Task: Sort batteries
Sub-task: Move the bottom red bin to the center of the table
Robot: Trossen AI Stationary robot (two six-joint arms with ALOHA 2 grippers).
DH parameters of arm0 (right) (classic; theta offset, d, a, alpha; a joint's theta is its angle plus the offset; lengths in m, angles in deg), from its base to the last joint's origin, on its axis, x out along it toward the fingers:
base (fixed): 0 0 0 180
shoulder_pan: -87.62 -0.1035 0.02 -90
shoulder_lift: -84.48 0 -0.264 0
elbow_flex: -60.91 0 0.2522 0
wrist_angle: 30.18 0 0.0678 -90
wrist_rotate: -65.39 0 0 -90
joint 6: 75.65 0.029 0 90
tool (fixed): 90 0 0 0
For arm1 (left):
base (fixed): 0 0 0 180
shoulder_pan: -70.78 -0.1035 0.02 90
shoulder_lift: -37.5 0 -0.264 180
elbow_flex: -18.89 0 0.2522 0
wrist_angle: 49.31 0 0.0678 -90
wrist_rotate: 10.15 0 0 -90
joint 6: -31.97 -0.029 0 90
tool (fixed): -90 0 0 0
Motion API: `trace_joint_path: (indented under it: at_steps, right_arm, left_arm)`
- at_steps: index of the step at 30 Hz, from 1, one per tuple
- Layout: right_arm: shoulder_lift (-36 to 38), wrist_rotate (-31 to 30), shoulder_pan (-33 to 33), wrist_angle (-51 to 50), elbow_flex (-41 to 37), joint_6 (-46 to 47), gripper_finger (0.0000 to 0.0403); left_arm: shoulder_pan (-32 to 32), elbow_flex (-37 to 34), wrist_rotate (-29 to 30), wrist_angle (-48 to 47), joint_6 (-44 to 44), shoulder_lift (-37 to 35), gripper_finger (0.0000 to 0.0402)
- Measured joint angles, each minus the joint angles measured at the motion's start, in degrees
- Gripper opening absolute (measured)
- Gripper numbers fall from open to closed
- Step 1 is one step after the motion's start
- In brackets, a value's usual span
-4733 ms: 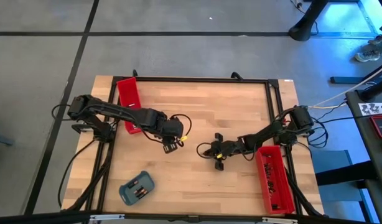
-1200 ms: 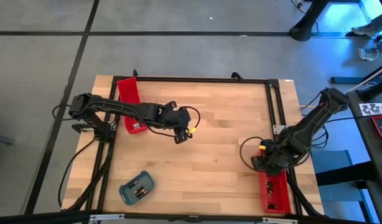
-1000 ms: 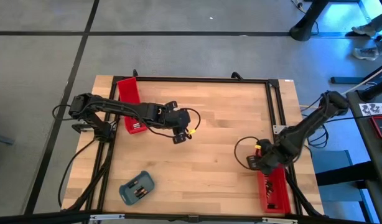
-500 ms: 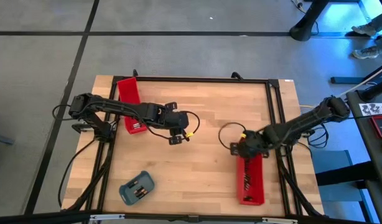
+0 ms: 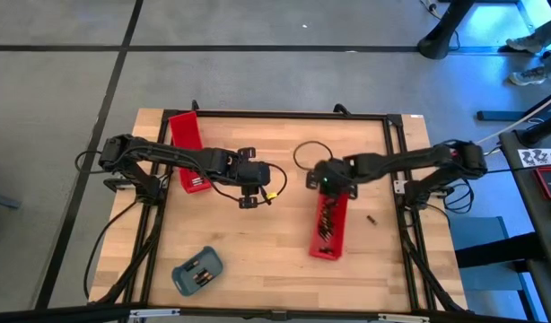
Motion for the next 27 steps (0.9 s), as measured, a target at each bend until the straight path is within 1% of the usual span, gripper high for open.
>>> trace_joint_path:
  at_steps: [3, 6, 11, 14, 16, 19, 24, 27]
  right_arm:
    - [-2.00, -0.13, 3.17, 3.67, 0.08, -2.98, 0.0022]
    - [-3.39, -1.25, 5.03, 5.35, 0.09, -4.43, 0.0033]
    - [-4.86, -3.54, 6.52, 8.04, 0.08, -7.39, 0.0050]
    - [-5.46, -4.90, 6.91, 10.30, -0.02, -10.33, 0.0066]
    - [-5.89, -5.55, 7.00, 12.20, -0.06, -12.28, 0.0085]
    - [-6.27, -6.32, 7.00, 14.59, -0.20, -14.76, 0.0126]
    - [-6.17, -10.14, 7.13, 17.14, -0.39, -19.77, 0.0193]
    - [-6.29, -9.62, 7.51, 16.57, 0.68, -22.77, 0.0217]
  left_arm:
    - [0.00, 0.01, -0.02, -0.11, -0.46, 0.00, 0.0143]
    - [0.00, 0.00, -0.02, -0.10, -0.48, 0.00, 0.0143]
    - [0.00, -0.01, -0.55, -0.08, -0.19, -0.01, 0.0143]
    - [0.00, -0.01, -1.29, -0.04, 0.25, -0.02, 0.0143]
    - [0.00, -0.02, -1.31, -0.02, 0.99, -0.02, 0.0143]
    - [0.00, -0.02, -1.30, -0.03, 2.88, -0.04, 0.0143]
    - [0.11, -0.02, -1.30, -0.68, 7.68, -0.07, 0.0143]
    - [0.13, 0.00, -1.30, -3.16, 11.59, -0.07, 0.0143]
